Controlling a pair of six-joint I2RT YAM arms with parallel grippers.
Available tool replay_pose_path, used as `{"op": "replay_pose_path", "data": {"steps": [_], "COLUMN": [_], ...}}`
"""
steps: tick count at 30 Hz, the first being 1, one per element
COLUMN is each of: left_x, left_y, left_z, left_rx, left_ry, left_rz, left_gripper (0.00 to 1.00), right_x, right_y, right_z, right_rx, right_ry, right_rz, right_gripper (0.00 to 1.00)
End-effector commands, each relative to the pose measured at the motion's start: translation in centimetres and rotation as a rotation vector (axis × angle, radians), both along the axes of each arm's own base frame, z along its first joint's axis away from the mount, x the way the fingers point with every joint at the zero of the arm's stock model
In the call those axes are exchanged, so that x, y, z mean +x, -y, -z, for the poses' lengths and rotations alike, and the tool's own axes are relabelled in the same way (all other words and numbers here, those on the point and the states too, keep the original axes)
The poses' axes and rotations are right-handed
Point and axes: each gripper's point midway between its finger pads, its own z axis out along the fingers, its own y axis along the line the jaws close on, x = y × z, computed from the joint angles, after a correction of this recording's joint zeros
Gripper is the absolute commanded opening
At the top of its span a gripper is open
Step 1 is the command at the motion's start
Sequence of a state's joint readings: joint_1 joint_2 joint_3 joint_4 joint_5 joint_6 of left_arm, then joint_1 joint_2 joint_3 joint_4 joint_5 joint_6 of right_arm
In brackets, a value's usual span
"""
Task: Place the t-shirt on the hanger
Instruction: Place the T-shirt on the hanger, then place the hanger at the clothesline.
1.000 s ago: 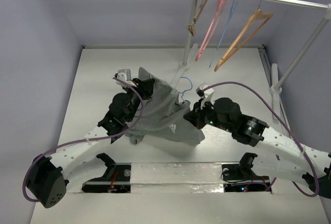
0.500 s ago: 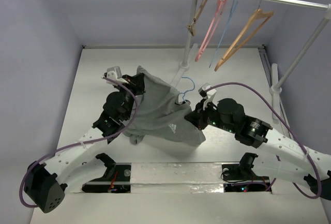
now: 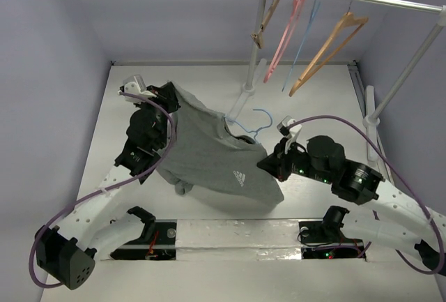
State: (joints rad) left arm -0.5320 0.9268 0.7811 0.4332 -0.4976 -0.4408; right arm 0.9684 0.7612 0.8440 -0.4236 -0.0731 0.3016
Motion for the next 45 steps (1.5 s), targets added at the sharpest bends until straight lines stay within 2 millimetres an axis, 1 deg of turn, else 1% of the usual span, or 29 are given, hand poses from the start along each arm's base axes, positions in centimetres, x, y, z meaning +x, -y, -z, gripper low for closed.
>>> {"op": "replay_pose_path", "data": {"steps": [1, 2, 5, 6, 9, 11, 12, 13, 14, 15, 16, 17, 19, 21, 22, 24, 25, 27, 29, 31, 34, 35, 37, 38, 40, 41, 42, 43, 45], "left_x": [-0.4, -0.5, -0.8, -1.0, -1.4, -1.9, -2.5, -2.8, -3.1, -3.4, -4.3, -4.5, -5.6, -6.4, -6.7, -7.7, -8.0, -8.7, -9.2, -10.0, -10.9, -11.0, -11.9, -12.1, -13.2, -13.5, -14.1, -14.6, -15.3], "left_y": [-0.4, -0.5, -0.6, -0.5, 0.0, 0.6, 0.8, 0.9, 0.9, 0.9, 1.1, 1.2, 1.7, 2.2, 2.3, 2.8, 2.9, 2.9, 2.9, 2.9, 2.9, 2.9, 2.8, 2.9, 2.8, 2.8, 2.5, 2.7, 2.5], "left_z": [-3.2, -3.1, -3.7, -4.2, -5.7, -6.5, -7.0, -7.1, -6.5, -6.2, -6.6, -5.7, -5.9, -5.8, -6.0, -6.4, -6.4, -6.6, -6.3, -6.7, -6.8, -6.4, -7.1, -6.6, -7.5, -6.9, -7.6, -7.6, -7.1], "left_rx": [-0.027, -0.028, -0.033, -0.036, -0.045, -0.051, -0.056, -0.066, -0.067, -0.069, -0.081, -0.088, -0.095, -0.095, -0.097, -0.095, -0.093, -0.091, -0.091, -0.104, -0.095, -0.08, -0.069, -0.046, -0.023, -0.002, 0.017, 0.035, 0.088], "left_ry": [0.069, 0.067, 0.08, 0.09, 0.114, 0.132, 0.147, 0.154, 0.148, 0.147, 0.164, 0.155, 0.172, 0.172, 0.177, 0.189, 0.188, 0.195, 0.191, 0.208, 0.204, 0.189, 0.198, 0.177, 0.19, 0.164, 0.181, 0.18, 0.163], "left_rz": [0.004, 0.002, 0.003, 0.015, 0.05, 0.1, 0.126, 0.139, 0.149, 0.157, 0.183, 0.195, 0.243, 0.287, 0.299, 0.344, 0.355, 0.38, 0.394, 0.416, 0.44, 0.446, 0.466, 0.479, 0.506, 0.512, 0.514, 0.542, 0.551], "left_gripper": [0.0, 0.0, 0.0, 0.0, 0.0, 0.0, 0.04, 0.1, 0.23, 0.27, 0.31, 0.36, 0.39, 0.41, 0.42, 0.45, 0.46, 0.46, 0.47, 0.47, 0.47, 0.47, 0.49, 0.49, 0.5, 0.51, 0.53, 0.54, 0.58], "right_x": [-0.5, -0.7, -0.7, -0.8, -0.5, 0.4, 0.8, 1.3, 1.5, 1.6, 1.6, 1.4, 1.0, 0.6, 0.5, 0.1, -0.3, -1.4, -1.4, -1.4, -1.3, -0.9, -0.3, 0.0, 0.6, 1.5, 1.9, 2.7, 4.6], "right_y": [1.1, 1.7, 2.8, 3.2, 3.4, 2.9, 2.8, 2.9, 3.0, 3.2, 3.8, 4.2, 5.8, 6.8, 7.7, 8.8, 9.7, 10.2, 11.4, 12.3, 12.5, 13.0, 13.5, 13.5, 13.6, 13.6, 13.5, 13.2, 14.1], "right_z": [-5.8, -7.7, -10.0, -11.6, -12.8, -11.5, -10.7, -9.1, -8.2, -7.5, -7.1, -6.6, -6.3, -6.0, -5.1, -4.3, -3.2, -3.0, -2.2, -0.5, 1.6, 1.9, 2.8, 3.1, 3.6, 3.3, 3.1, 2.8, 2.4], "right_rx": [0.099, 0.128, 0.145, 0.17, 0.174, 0.137, 0.117, 0.077, 0.062, 0.05, 0.043, 0.042, 0.037, 0.04, 0.004, -0.016, -0.056, -0.042, -0.077, -0.137, -0.207, -0.227, -0.263, -0.267, -0.269, -0.276, -0.267, -0.247, -0.285], "right_ry": [0.107, 0.143, 0.193, 0.216, 0.23, 0.203, 0.187, 0.16, 0.134, 0.122, 0.115, 0.096, 0.081, 0.058, 0.038, -0.002, -0.037, -0.085, -0.114, -0.177, -0.247, -0.246, -0.262, -0.264, -0.276, -0.257, -0.252, -0.236, -0.183], "right_rz": [-0.006, 0.002, 0.024, 0.031, 0.048, 0.078, 0.097, 0.125, 0.144, 0.158, 0.18, 0.193, 0.233, 0.264, 0.293, 0.328, 0.352, 0.338, 0.397, 0.462, 0.522, 0.562, 0.633, 0.649, 0.711, 0.751, 0.78, 0.804, 0.898], "right_gripper": [0.0, 0.0, 0.0, 0.0, 0.0, 0.0, 0.0, 0.0, 0.0, 0.0, 0.0, 0.0, 0.0, 0.0, 0.0, 0.0, 0.0, 0.0, 0.0, 0.0, 0.0, 0.0, 0.0, 0.0, 0.0, 0.0, 0.0, 0.0, 0.0]}}
